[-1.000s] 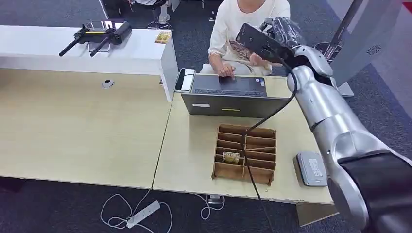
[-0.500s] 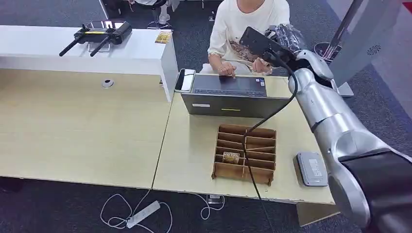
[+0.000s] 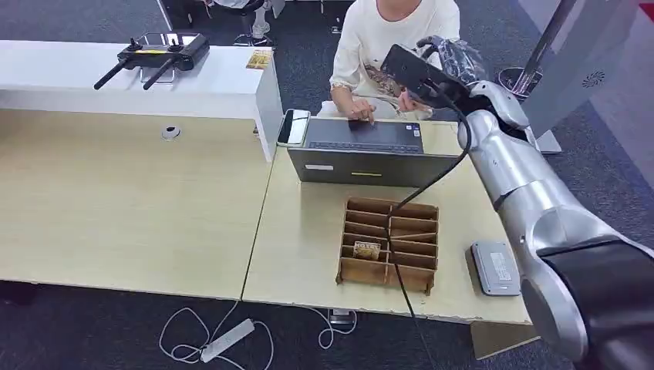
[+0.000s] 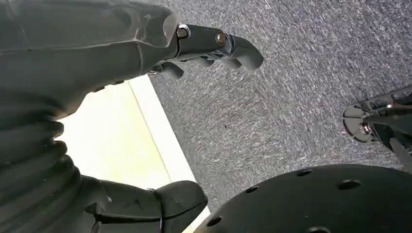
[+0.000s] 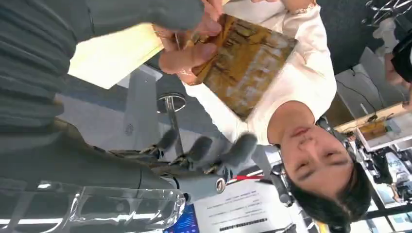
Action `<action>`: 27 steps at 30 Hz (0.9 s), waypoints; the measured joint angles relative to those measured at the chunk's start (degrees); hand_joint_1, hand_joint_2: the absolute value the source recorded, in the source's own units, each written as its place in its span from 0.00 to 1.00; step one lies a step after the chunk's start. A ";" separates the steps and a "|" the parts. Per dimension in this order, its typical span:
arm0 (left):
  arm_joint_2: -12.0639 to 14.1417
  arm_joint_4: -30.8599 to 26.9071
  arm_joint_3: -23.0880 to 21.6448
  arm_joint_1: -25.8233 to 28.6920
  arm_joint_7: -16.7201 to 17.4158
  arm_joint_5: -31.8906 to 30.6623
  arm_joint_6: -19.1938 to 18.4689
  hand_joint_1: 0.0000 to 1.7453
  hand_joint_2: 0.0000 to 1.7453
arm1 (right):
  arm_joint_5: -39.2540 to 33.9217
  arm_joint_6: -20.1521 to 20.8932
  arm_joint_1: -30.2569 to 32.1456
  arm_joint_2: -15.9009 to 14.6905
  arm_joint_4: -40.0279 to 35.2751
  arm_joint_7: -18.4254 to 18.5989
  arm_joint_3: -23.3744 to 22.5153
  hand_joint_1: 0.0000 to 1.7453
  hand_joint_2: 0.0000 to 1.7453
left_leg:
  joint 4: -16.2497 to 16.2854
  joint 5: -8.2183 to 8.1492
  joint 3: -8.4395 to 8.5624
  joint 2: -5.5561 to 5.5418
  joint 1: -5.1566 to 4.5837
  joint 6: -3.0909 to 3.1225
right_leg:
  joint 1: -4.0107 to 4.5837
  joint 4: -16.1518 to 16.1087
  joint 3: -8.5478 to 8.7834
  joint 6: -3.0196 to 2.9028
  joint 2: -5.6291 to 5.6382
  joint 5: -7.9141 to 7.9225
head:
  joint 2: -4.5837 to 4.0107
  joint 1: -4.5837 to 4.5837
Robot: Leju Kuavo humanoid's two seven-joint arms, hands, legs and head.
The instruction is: Pass the card to the sensor for recognition and then transmit it.
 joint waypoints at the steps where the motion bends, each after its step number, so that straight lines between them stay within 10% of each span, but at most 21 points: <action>1: -0.02 0.00 0.00 0.00 0.00 0.00 0.00 0.00 1.00 | 0.00 0.00 0.00 0.00 0.00 0.02 0.00 0.00 1.00 | 0.00 0.00 0.00 0.00 0.00 0.00 | 0.00 0.00 0.00 0.00 0.00 0.00 | 0.00 -0.02; 18: -0.02 0.00 0.22 0.01 -0.02 0.17 0.35 0.00 1.00 | -4.71 -4.66 0.14 0.02 -0.88 -3.72 -3.78 0.00 1.00 | 0.00 0.00 0.00 -0.01 0.00 0.00 | 0.00 0.00 0.00 0.00 -0.01 0.00 | 0.00 0.00; 19: -0.02 0.00 0.24 0.02 -0.18 0.15 0.89 0.00 1.00 | -13.40 -9.03 0.79 0.18 -4.17 -10.94 -9.00 0.00 1.00 | 0.00 0.00 0.00 0.00 0.00 0.00 | 0.00 0.00 0.00 0.00 0.00 0.00 | 0.00 0.00; 21: -0.02 0.00 0.24 0.03 -0.37 0.15 1.05 0.00 1.00 | -17.78 -8.89 1.18 0.22 -6.04 -14.21 -11.24 0.00 1.00 | 0.00 0.00 0.00 -0.01 0.00 0.00 | 0.00 0.00 0.00 0.00 -0.01 0.00 | 0.00 0.00; 27: -0.02 0.00 0.37 0.06 -0.59 0.61 1.33 0.00 1.00 | -27.83 -4.37 2.02 0.24 -10.65 -18.32 -15.13 0.00 1.00 | 0.00 0.00 0.01 0.00 0.00 0.00 | 0.00 -0.01 0.00 0.00 0.00 0.00 | 0.00 0.00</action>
